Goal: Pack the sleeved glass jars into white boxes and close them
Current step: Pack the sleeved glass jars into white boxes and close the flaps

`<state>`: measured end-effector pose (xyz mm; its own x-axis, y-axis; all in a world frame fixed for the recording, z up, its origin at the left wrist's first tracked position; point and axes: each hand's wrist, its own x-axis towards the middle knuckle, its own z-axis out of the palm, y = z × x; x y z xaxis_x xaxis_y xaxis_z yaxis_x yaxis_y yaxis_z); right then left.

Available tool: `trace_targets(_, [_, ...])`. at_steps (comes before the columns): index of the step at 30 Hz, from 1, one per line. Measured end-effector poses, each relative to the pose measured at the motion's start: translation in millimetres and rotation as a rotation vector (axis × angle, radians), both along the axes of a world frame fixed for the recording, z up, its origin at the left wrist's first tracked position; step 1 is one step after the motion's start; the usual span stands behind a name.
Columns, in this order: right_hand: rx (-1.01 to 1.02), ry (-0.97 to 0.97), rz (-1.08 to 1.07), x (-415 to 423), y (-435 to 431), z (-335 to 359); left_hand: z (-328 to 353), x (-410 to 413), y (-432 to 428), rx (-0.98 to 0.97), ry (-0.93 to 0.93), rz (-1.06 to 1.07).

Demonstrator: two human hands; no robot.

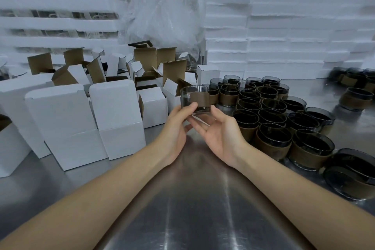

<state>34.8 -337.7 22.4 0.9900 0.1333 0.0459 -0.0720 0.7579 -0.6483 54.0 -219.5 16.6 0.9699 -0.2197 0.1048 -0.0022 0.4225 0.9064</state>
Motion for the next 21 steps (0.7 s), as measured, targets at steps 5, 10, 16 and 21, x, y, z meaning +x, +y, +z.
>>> trace_targets(5, [-0.002, -0.018, 0.008, 3.1, -0.3, -3.1, 0.1, -0.8, 0.2, 0.034, 0.019, 0.021])
trace_targets(10, [-0.085, -0.109, 0.088, 1.4, 0.1, -2.9, -2.2, -1.7, 0.7, 0.057, -0.008, 0.047])
trace_targets(16, [-0.060, -0.073, 0.142, 0.2, 0.7, -2.3, -1.8, -2.3, 0.4, 0.046, -0.048, 0.046])
trace_targets(21, [-0.023, 0.040, 0.183, 2.1, 0.4, -3.1, 0.4, -4.5, -0.4, 0.031, -0.016, -0.032])
